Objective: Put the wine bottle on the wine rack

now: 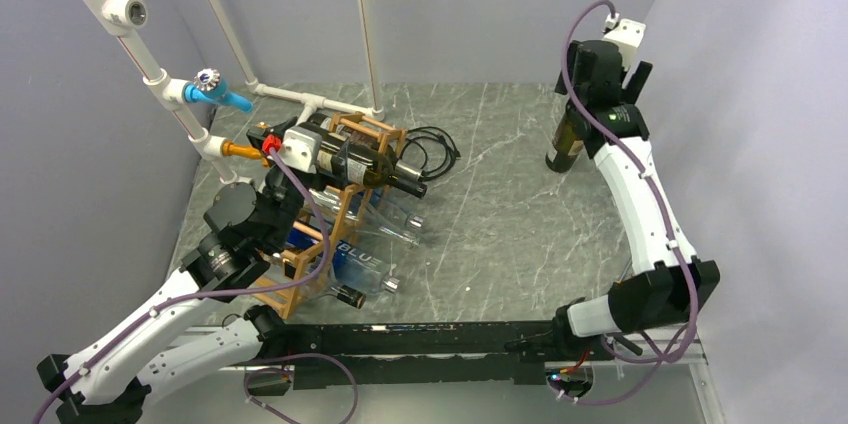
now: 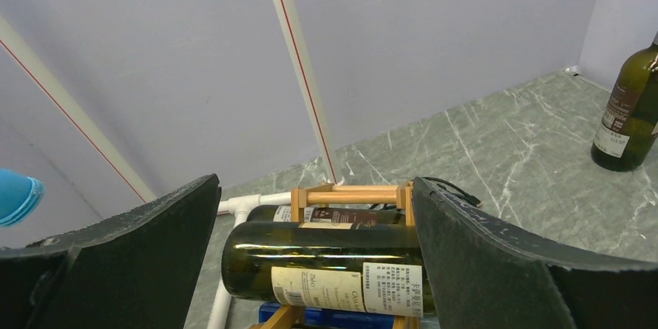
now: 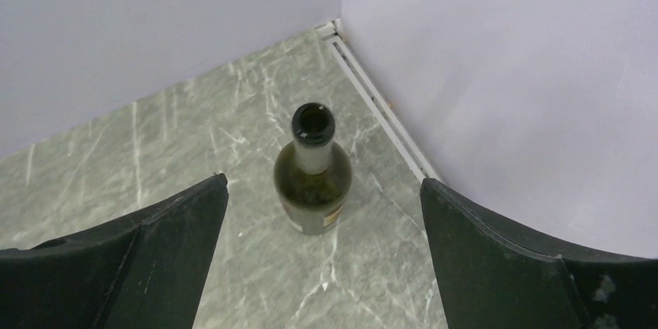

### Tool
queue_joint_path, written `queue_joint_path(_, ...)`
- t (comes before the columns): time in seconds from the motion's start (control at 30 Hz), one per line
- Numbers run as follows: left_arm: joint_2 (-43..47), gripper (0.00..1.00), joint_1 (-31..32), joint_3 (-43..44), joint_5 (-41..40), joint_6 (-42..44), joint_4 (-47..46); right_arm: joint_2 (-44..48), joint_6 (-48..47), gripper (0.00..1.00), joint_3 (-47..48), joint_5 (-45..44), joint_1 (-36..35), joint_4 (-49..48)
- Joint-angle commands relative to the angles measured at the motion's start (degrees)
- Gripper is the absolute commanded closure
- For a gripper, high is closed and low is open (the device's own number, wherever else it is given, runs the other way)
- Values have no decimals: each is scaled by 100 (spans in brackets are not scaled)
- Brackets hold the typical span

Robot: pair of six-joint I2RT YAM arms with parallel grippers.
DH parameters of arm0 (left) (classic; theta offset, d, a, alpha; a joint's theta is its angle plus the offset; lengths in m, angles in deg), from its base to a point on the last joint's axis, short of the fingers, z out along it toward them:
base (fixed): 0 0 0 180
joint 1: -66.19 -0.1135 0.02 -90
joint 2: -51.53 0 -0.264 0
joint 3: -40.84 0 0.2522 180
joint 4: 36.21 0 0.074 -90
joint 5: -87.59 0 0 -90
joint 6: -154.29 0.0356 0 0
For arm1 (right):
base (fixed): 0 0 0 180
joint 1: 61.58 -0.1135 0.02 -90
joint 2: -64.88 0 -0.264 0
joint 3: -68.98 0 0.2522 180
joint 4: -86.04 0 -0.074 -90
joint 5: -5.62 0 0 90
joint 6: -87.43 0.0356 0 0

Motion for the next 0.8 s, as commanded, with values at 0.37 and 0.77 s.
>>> queue_joint_path(0.37, 120, 0, 9, 56, 111, 14, -278, -1243, 330, 13, 277, 1298, 1015, -604)
queue_joint_path(0.77, 97, 0, 11, 53, 155, 19, -284, -1339, 273, 35, -106, 1342, 1208, -1077)
